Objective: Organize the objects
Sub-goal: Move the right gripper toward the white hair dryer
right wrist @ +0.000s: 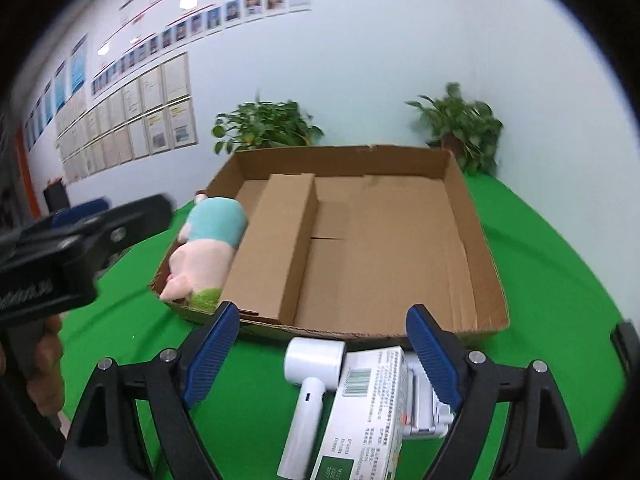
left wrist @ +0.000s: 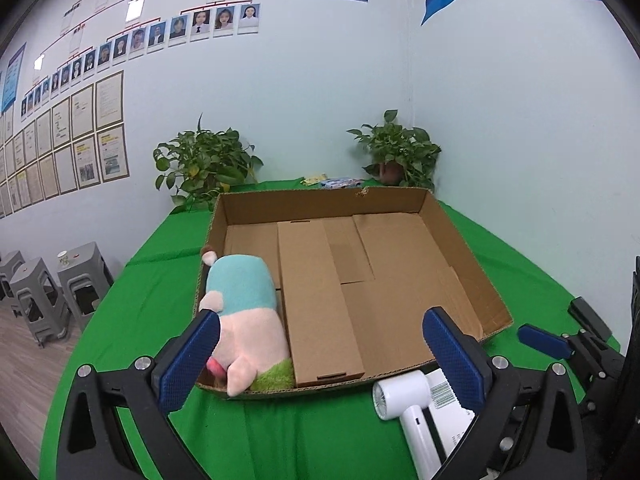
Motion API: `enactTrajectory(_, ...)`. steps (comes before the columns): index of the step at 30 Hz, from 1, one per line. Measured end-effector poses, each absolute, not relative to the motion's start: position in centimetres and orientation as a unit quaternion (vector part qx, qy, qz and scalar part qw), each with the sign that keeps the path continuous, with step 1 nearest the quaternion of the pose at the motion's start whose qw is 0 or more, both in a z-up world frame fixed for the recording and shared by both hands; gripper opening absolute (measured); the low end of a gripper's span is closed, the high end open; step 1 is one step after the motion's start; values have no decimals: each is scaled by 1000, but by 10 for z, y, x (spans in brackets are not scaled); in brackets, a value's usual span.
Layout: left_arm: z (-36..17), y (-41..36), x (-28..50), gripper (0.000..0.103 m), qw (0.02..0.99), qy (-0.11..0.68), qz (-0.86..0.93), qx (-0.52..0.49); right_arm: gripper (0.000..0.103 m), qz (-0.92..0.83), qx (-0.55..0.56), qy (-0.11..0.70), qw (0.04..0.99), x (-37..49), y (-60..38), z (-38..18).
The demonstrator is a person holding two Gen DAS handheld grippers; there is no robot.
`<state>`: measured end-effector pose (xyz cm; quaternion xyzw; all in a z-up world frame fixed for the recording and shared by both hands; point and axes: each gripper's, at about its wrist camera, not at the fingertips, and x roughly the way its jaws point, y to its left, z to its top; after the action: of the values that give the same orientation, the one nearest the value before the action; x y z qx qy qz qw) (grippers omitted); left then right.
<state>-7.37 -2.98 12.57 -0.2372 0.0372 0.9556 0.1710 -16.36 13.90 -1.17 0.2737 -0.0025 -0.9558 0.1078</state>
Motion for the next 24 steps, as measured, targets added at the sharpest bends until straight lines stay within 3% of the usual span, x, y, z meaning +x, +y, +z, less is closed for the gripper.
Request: enactTrajectory(24,101,-24,-60,100,138,23,955,-263,84,-954,280,13,105,-150,146,-21)
